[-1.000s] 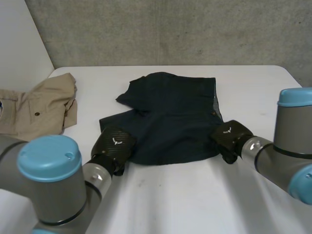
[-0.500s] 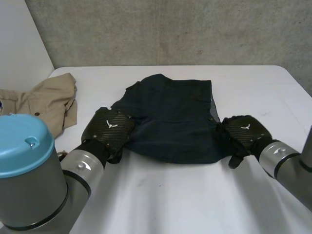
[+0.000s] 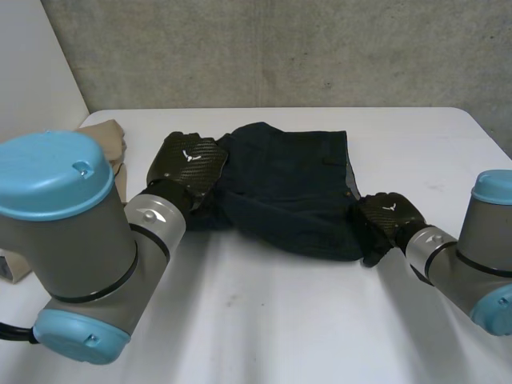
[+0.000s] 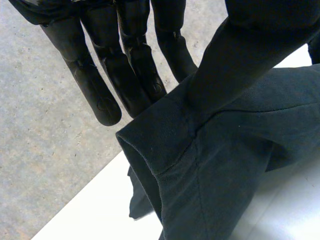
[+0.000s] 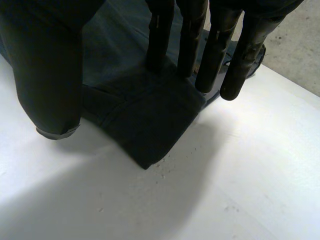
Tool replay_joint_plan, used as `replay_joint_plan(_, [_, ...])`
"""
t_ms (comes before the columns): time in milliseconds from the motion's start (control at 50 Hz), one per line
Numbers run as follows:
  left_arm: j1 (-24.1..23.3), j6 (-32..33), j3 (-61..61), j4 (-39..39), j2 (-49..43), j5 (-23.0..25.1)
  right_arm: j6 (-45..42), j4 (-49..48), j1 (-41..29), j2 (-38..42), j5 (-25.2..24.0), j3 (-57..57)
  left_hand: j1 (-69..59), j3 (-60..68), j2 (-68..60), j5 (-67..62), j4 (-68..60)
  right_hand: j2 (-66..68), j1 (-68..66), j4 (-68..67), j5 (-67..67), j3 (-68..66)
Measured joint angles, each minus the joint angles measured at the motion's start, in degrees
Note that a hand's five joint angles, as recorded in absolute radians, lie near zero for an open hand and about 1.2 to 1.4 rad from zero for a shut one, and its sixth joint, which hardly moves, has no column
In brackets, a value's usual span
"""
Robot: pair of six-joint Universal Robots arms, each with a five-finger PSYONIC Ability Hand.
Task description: Fold the laundry.
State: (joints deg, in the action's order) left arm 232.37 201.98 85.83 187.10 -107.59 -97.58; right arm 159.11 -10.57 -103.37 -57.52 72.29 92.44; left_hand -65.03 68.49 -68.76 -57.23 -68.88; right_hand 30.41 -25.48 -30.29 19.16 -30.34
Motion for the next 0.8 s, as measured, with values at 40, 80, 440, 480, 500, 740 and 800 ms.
replay_joint_plan(40, [0.14,-0.15,-0.80,0.00,-0.44,-0.01,0.06,-0.15,-0.36,0.69,0.40,-0.75,0.00,0.00,0.00,0.00,-0.02,1.30,-0.74,-1.18,1.18,-1.30])
replay_joint_plan(80, [0.33,-0.19,-1.49,0.01,-0.79,-0.03,0.06,-0.25,-0.80,1.46,1.07,-1.76,0.00,0.00,0.00,0.00,-0.02,2.41,-1.47,-2.19,2.13,-2.37])
replay_joint_plan(440, [3.26,-1.00,-2.86,-0.37,-2.47,-0.08,-0.79,1.90,-2.19,3.25,3.42,-7.80,0.00,0.00,0.00,0.00,-0.04,36.96,-28.72,-37.98,36.88,-37.36])
replay_joint_plan(480, [3.23,-0.92,-2.05,-0.76,-2.44,0.00,-1.41,3.38,-2.00,1.55,3.31,-7.88,0.00,0.00,0.00,0.00,-0.04,36.96,-28.72,-37.99,37.02,-37.36])
replay_joint_plan(500, [3.19,-0.84,-1.49,-1.07,-2.37,0.04,-1.94,4.57,-1.91,0.42,3.15,-7.88,0.00,0.00,0.00,-0.13,-0.04,36.96,-28.72,-37.99,37.23,-37.36])
replay_joint_plan(740, [1.44,0.24,9.01,-12.61,2.90,0.60,-26.09,34.08,1.03,-13.06,-0.40,-4.79,0.00,0.00,0.00,-0.44,-0.04,36.96,-28.72,-38.01,37.64,-37.36])
replay_joint_plan(800, [-0.24,0.75,12.13,-16.40,5.32,0.70,-33.99,42.53,2.80,-15.57,-0.06,-2.24,0.00,0.00,0.00,-0.44,-0.04,36.96,-28.72,-38.01,37.64,-37.36])
